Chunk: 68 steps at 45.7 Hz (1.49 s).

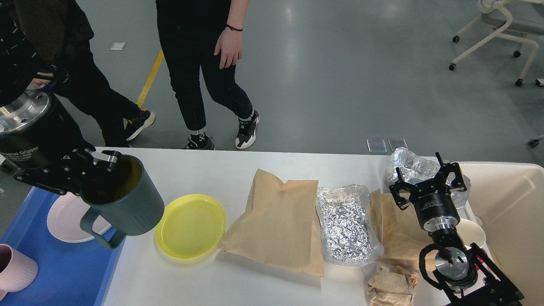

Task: Tidy desktop
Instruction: 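Lift the mug with the left gripper and carry it over the tray, then lower the mug onto the blue tray and open the left gripper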

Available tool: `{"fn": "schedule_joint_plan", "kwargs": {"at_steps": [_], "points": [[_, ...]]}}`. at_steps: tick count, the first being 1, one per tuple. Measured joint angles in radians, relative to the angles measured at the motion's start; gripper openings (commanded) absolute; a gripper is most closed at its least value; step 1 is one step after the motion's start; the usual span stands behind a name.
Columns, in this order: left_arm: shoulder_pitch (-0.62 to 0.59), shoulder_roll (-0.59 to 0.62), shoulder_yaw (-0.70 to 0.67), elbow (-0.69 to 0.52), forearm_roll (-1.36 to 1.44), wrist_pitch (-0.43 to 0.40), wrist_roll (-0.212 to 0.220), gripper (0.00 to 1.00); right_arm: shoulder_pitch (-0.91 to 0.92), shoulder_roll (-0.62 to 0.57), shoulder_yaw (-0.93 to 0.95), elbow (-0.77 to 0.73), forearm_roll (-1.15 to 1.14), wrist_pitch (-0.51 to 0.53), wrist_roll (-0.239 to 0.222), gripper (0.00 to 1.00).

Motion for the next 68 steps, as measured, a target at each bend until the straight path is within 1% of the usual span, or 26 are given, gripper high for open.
{"fn": "schedule_joint_plan", "kwargs": {"at_steps": [9, 13, 17, 24, 27, 32, 38, 44, 47, 50, 54, 58, 68], "points": [[0.014, 0.018, 0.028, 0.008, 0.001, 0.011, -0.006, 0.0, 0.0, 0.0, 0.0, 0.0, 0.0, 0.0, 0.0, 1.0], [0.061, 0.065, 0.039, 0.033, 0.006, 0.015, -0.005, 0.0, 0.0, 0.0, 0.0, 0.0, 0.0, 0.0, 0.0, 1.0], [0.129, 0.126, 0.043, 0.076, 0.026, 0.01, 0.006, 0.0, 0.0, 0.0, 0.0, 0.0, 0.0, 0.0, 0.0, 1.0], [0.299, 0.258, 0.029, 0.182, 0.126, 0.006, 0.011, 0.0, 0.0, 0.0, 0.0, 0.001, 0.0, 0.0, 0.0, 1.0], [0.392, 0.322, 0.009, 0.241, 0.172, 0.015, 0.011, 0.0, 0.0, 0.0, 0.0, 0.002, 0.0, 0.0, 0.0, 1.0], [0.574, 0.407, -0.058, 0.344, 0.241, 0.046, 0.011, 0.0, 0.0, 0.0, 0.0, 0.002, 0.0, 0.0, 0.0, 1.0], [0.769, 0.471, -0.177, 0.411, 0.338, 0.104, 0.019, 0.0, 0.0, 0.0, 0.0, 0.002, 0.0, 0.0, 0.0, 1.0], [0.907, 0.503, -0.251, 0.451, 0.385, 0.185, 0.041, 0.0, 0.0, 0.0, 0.0, 0.002, 0.0, 0.0, 0.0, 1.0], [0.957, 0.507, -0.269, 0.48, 0.387, 0.221, 0.053, 0.0, 0.0, 0.0, 0.0, 0.002, 0.0, 0.0, 0.0, 1.0], [0.994, 0.508, -0.275, 0.525, 0.38, 0.243, 0.054, 0.0, 0.0, 0.0, 0.0, 0.002, 0.0, 0.0, 0.0, 1.0], [1.036, 0.509, -0.282, 0.609, 0.37, 0.253, 0.047, 0.0, 0.0, 0.0, 0.0, 0.001, 0.0, 0.0, 0.0, 1.0], [1.076, 0.509, -0.311, 0.653, 0.368, 0.253, 0.045, 0.0, 0.0, 0.0, 0.0, 0.0, 0.0, 0.0, 0.0, 1.0], [1.181, 0.499, -0.407, 0.691, 0.367, 0.257, 0.056, 0.0, 0.0, 0.0, 0.0, 0.0, 0.0, 0.0, 0.0, 1.0]]}}
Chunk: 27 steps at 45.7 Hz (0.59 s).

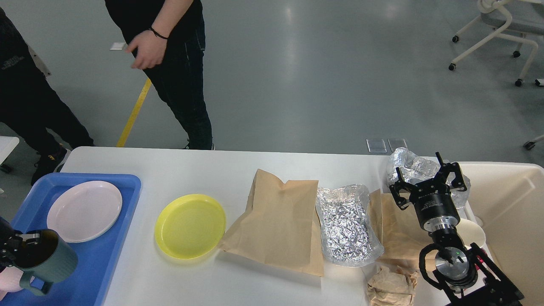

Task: Tidy desktop
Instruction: 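Lower the mug onto the blue tray and open the left gripper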

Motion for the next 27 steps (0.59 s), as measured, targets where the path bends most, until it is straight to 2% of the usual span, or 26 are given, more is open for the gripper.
{"fn": "schedule_joint_plan", "kwargs": {"at_steps": [10, 14, 16, 21, 25, 27], "points": [[0.06, -0.023, -0.026, 0.048, -0.002, 0.003, -0.005, 0.04, 0.0, 0.0, 0.0, 0.0, 0.0, 0.0, 0.0, 1.0], [0.093, -0.033, -0.046, 0.078, -0.008, 0.002, -0.007, 0.15, 0.0, 0.0, 0.0, 0.0, 0.0, 0.0, 0.0, 1.0], [0.108, -0.038, -0.056, 0.091, -0.013, 0.004, -0.007, 0.26, 0.0, 0.0, 0.0, 0.001, 0.0, 0.0, 0.0, 1.0], [0.127, -0.055, -0.074, 0.11, -0.025, 0.026, -0.003, 0.62, 0.0, 0.0, 0.0, 0.001, 0.0, 0.0, 0.0, 1.0], [0.134, -0.061, -0.077, 0.113, -0.029, 0.055, -0.005, 0.93, 0.0, 0.0, 0.0, 0.001, 0.0, 0.0, 0.0, 1.0], [0.136, -0.063, -0.078, 0.113, -0.031, 0.063, -0.007, 0.95, 0.0, 0.0, 0.0, 0.001, 0.0, 0.0, 0.0, 1.0]]}}
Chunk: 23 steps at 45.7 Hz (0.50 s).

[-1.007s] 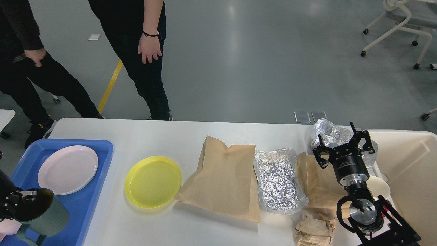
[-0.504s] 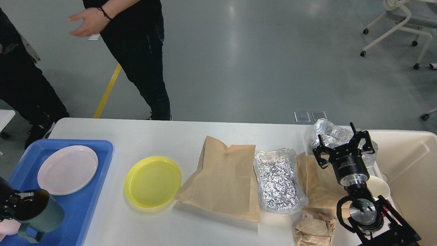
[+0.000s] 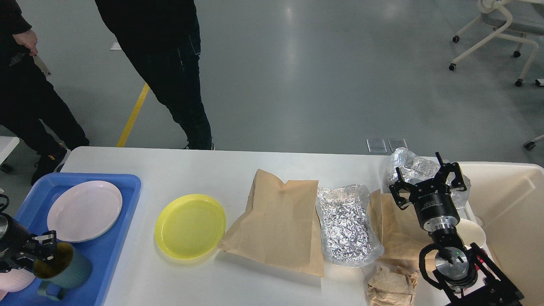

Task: Tidy desktop
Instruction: 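Lower the mug onto the blue tray and open the left gripper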

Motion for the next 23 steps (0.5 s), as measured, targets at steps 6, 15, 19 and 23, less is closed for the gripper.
{"fn": "schedule_joint_plan", "kwargs": {"at_steps": [6, 15, 19, 23], "points": [[0.002, -0.002, 0.0, -0.004, -0.005, 0.002, -0.004, 0.95, 0.0, 0.0, 0.0, 0.0, 0.0, 0.0, 0.0, 1.0], [-0.019, 0.011, 0.014, -0.031, -0.006, -0.033, -0.005, 0.95, 0.0, 0.0, 0.0, 0.001, 0.0, 0.0, 0.0, 1.0], [-0.082, 0.031, 0.055, -0.05, -0.01, -0.081, -0.002, 0.95, 0.0, 0.0, 0.0, 0.001, 0.0, 0.0, 0.0, 1.0], [-0.191, 0.039, 0.144, -0.072, -0.016, -0.133, -0.011, 0.95, 0.0, 0.0, 0.0, 0.001, 0.0, 0.0, 0.0, 1.0]]}}
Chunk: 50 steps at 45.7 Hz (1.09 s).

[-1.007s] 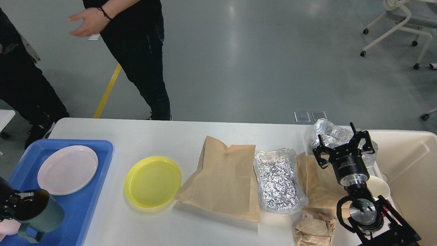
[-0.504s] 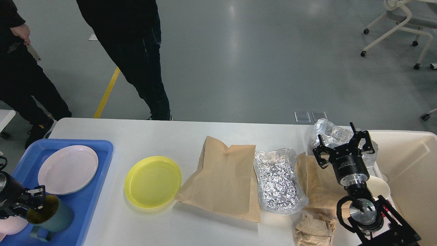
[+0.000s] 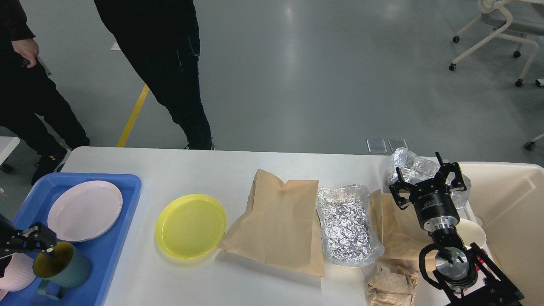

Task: Tidy desktop
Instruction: 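Lower the mug onto the blue tray and open the left gripper, then raise the left gripper and move it toward the yellow plate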

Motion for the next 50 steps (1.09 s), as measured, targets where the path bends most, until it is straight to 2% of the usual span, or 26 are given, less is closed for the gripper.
{"fn": "schedule_joint_plan", "kwargs": {"at_steps": [5, 12, 18, 23, 30, 40, 45, 50], "points": [[-0.128, 0.0, 0.104, -0.071, -0.022, -0.027, -0.022, 0.95, 0.002, 0.0, 0.0, -0.002, 0.0, 0.0, 0.0, 1.0], [-0.398, -0.026, 0.272, -0.223, -0.053, -0.032, -0.032, 0.96, 0.003, 0.0, 0.0, -0.003, 0.0, 0.0, 0.0, 1.0], [-0.618, -0.123, 0.392, -0.325, -0.149, -0.036, -0.032, 0.96, 0.003, 0.0, 0.0, -0.003, 0.0, 0.0, 0.0, 1.0], [-0.76, -0.258, 0.459, -0.409, -0.262, -0.039, -0.031, 0.95, 0.002, 0.0, 0.0, -0.003, 0.0, 0.0, 0.0, 1.0], [-0.94, -0.473, 0.46, -0.55, -0.402, -0.04, -0.03, 0.95, 0.002, 0.0, 0.0, -0.003, 0.0, 0.0, 0.0, 1.0], [-1.168, -0.635, 0.383, -0.672, -0.548, -0.086, -0.032, 0.96, 0.004, -0.001, 0.0, -0.007, 0.0, -0.001, 0.0, 1.0], [-1.215, -0.665, 0.357, -0.694, -0.605, -0.132, -0.038, 0.96, 0.007, 0.0, 0.0, -0.01, 0.0, -0.001, 0.0, 1.0], [-1.201, -0.672, 0.349, -0.679, -0.623, -0.142, -0.045, 0.96, 0.007, 0.0, 0.0, -0.01, 0.0, -0.001, 0.0, 1.0]]}}
